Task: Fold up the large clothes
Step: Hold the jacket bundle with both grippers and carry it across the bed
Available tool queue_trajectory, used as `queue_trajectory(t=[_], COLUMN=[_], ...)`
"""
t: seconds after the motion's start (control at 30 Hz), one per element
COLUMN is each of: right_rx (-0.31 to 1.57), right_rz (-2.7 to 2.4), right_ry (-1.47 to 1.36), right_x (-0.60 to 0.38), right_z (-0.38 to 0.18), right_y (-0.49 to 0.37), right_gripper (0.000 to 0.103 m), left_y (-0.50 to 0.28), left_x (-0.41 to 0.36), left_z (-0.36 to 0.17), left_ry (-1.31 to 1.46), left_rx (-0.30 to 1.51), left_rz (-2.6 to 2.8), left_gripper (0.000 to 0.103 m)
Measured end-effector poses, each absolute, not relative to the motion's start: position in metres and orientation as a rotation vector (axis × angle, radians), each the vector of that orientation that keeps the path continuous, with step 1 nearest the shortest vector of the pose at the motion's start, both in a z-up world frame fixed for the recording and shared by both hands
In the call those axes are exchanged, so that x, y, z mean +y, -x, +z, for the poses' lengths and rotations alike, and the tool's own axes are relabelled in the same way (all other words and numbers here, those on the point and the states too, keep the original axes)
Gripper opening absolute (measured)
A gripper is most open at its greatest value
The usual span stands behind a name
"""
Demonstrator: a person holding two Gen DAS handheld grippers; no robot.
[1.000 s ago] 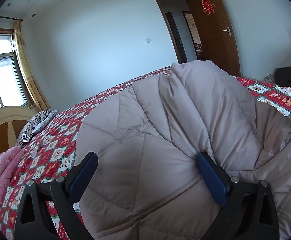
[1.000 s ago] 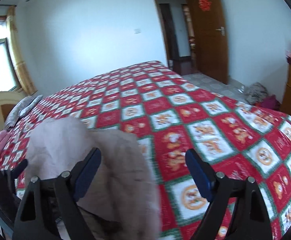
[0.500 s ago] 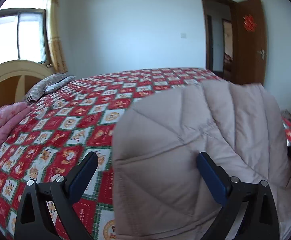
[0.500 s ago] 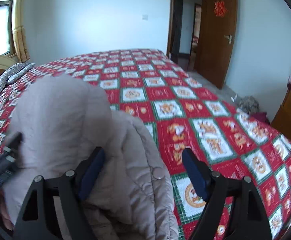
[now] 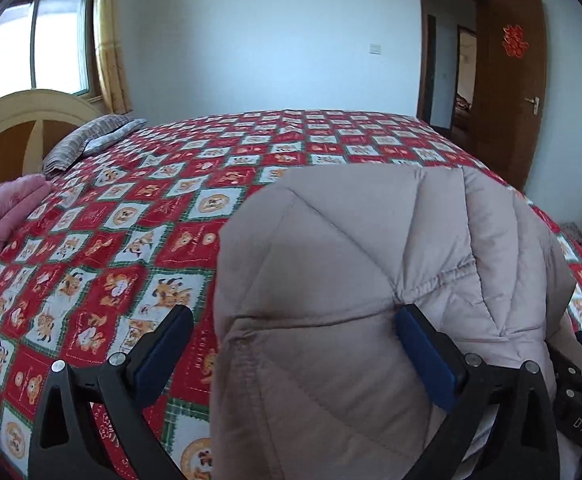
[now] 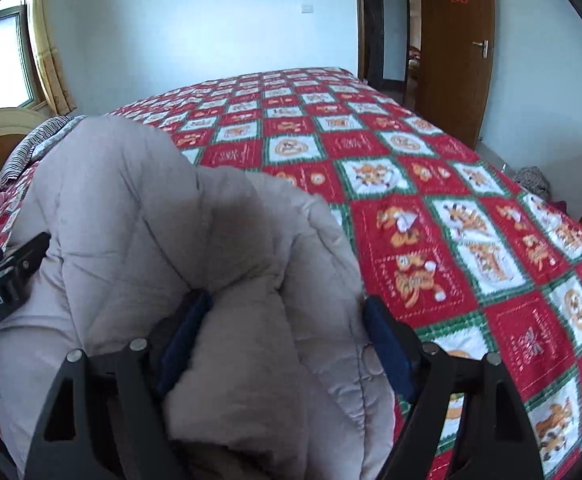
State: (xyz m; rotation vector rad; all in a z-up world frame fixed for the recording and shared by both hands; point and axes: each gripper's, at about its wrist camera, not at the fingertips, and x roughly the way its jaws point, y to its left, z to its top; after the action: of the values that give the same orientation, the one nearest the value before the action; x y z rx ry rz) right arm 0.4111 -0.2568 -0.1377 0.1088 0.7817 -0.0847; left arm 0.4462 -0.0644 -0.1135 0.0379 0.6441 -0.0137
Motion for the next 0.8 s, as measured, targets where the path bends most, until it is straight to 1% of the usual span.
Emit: queue_trajectory(t=[0.23, 0.5, 0.8], right_rx=[0.8, 0.817, 0.825], right_rz=[-0.075, -0.076, -0.082], right_ry=[-0.141, -0.147, -0.151], right_x=[-0.261, -0.26, -0.26], right_z=[-0.151, -0.159, -0.163], right_y=[-0.41, -0.41, -0.411], right_gripper=[0.082, 0.083, 0.084], left_y=[-0.445, -0.455, -0.457], left_x=[-0.078, -0.07, -0.072], left_z=[-0.127, -0.14, -0.145], left_ry=[-0.066, 0.001, -0.007], left_rx=[0.65, 0.701, 0.708], left_rz=[-0.016, -0.058, -0.053], left_gripper=[0.102, 0.102, 0.102])
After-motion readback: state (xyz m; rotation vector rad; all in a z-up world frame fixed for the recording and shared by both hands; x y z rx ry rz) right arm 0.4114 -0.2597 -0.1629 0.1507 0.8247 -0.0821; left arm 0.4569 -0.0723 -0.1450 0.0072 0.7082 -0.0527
